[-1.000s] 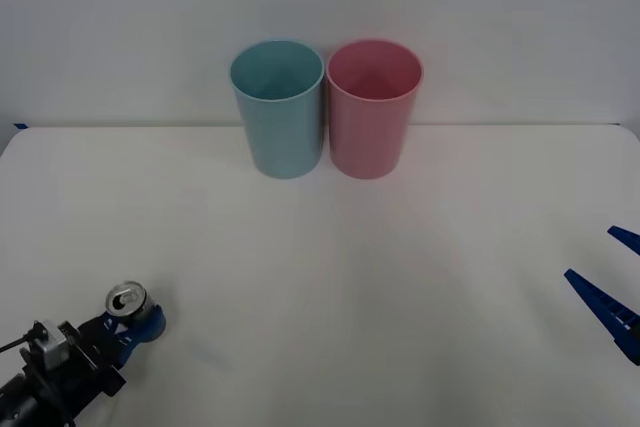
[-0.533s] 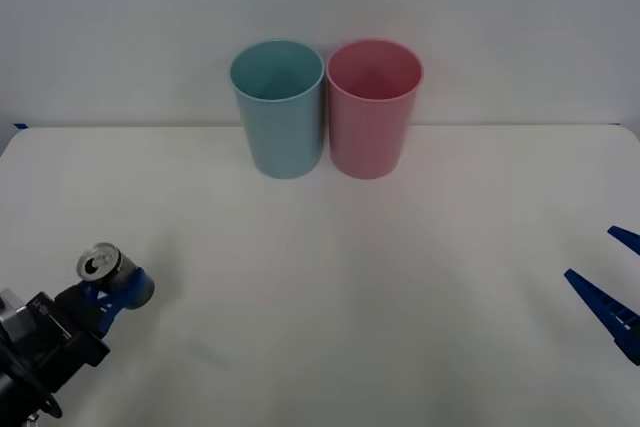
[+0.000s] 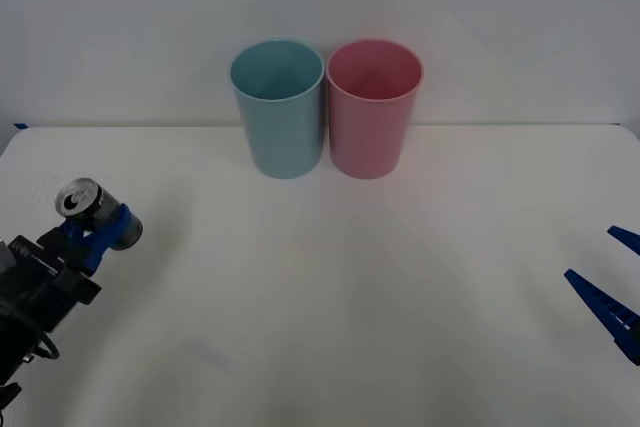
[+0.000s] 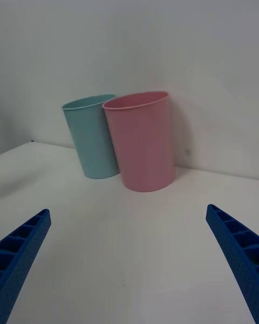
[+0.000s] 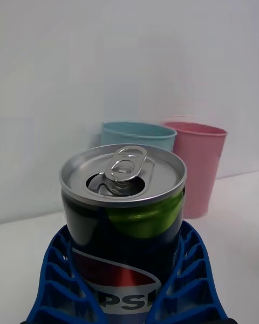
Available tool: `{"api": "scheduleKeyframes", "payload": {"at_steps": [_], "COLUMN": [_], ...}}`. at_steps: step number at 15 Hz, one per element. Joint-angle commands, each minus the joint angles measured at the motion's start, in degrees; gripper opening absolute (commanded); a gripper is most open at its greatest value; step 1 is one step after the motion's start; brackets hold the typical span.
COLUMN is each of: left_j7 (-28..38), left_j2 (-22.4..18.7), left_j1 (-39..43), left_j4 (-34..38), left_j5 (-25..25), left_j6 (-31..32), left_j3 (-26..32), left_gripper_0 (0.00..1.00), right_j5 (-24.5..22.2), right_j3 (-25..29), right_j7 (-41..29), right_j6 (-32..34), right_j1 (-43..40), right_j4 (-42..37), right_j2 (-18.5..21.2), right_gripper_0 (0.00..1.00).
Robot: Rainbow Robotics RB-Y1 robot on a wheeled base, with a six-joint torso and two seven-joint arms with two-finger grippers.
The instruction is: Grasp the object on the table and drop it into the matching bin: aluminum can to the light blue bin, PET bottle to the pink bin.
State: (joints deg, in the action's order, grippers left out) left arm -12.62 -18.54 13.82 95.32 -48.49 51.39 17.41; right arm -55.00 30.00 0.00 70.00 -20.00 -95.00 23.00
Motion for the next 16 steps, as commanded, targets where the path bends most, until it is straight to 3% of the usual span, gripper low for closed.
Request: {"api": "scheduleKeyframes", "payload": {"at_steps": [1, 9, 13, 16], "left_j7": [8.0, 29.0, 38.7, 42.6], "left_j2": [-0.2, -2.6, -2.6, -2.6], "left_j1": [-4.0, -15.3, -23.0, -30.2], "left_j4": [2.8, 4.6, 4.5, -0.3], "left_j5": [-4.5, -16.9, -25.4, -29.7], "left_j6": [-3.6, -6.2, -7.0, -7.3], "left_j3": [0.1, 0.3, -0.7, -1.9], "left_gripper_0": [0.0, 0.0, 0.01, 0.01], "right_j5": [0.0, 0.0, 0.0, 0.0], "right_j3": [0.0, 0.0, 0.0, 0.0], "right_j7": [0.0, 0.0, 0.0, 0.0], "right_j6": [0.0, 0.0, 0.0, 0.0], "right_j1": [0.0, 0.0, 0.0, 0.0], "right_j4": [0.0, 0.0, 0.0, 0.0], "right_j2": [0.0, 0.0, 0.0, 0.0], "right_gripper_0": [1.0, 1.0, 1.0, 1.0]}}
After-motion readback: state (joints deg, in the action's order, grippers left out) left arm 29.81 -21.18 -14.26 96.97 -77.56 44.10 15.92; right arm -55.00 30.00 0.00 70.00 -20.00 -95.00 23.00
